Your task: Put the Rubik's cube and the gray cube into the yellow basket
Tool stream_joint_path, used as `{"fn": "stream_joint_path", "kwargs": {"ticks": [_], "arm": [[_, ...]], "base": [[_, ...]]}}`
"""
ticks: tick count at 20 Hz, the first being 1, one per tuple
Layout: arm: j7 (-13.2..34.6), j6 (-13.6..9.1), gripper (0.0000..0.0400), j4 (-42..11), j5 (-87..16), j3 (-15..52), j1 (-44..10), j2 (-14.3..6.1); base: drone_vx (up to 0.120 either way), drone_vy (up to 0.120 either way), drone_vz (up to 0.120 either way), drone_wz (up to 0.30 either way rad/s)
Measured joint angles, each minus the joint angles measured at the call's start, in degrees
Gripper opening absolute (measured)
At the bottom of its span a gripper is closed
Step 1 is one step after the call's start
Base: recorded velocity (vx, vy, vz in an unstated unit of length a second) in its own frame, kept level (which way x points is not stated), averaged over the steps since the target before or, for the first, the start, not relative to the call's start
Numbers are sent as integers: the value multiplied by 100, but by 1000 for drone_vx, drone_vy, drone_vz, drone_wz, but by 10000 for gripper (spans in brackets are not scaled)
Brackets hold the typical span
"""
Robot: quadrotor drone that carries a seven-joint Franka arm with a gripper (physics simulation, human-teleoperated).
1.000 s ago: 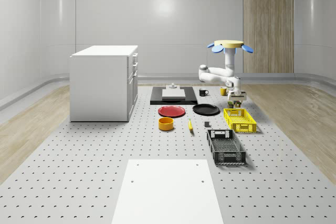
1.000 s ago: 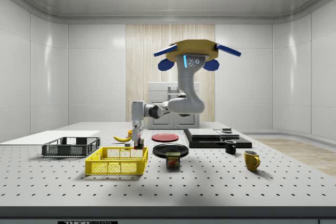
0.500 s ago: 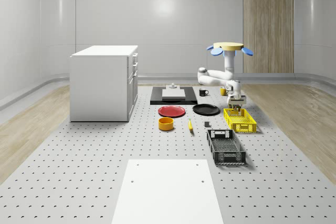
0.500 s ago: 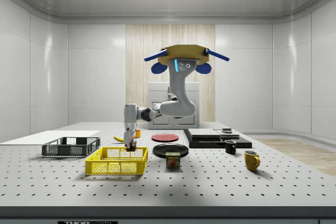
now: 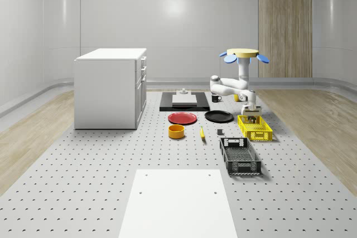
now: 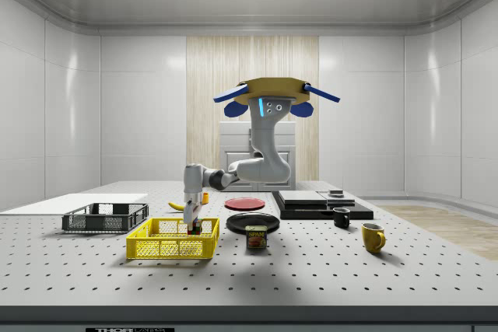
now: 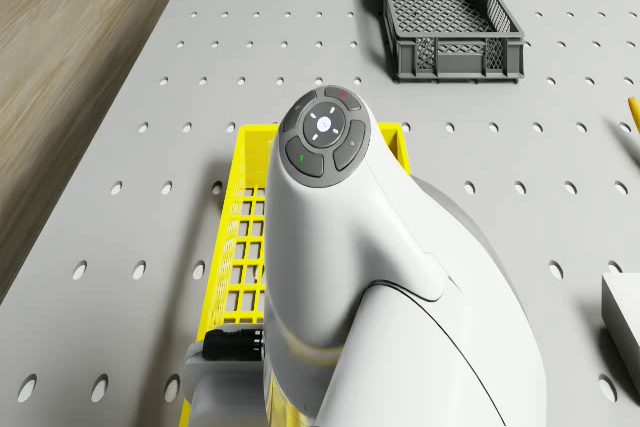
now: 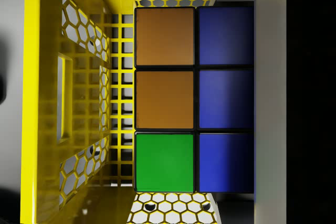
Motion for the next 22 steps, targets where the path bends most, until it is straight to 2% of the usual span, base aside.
{"fn": "stream_joint_path", "kwargs": {"ticks": [8, 11, 18, 22], "arm": [[17, 223, 325, 127, -555, -598, -100, 4], [22, 277, 358, 172, -707, -760, -133, 18], [8, 148, 393, 97, -466, -489, -69, 36], [-2, 20, 397, 25, -156, -154, -12, 37]], "base": [[0, 0, 0, 0], [0, 0, 0, 0], [0, 0, 0, 0], [0, 0, 110, 0]]}}
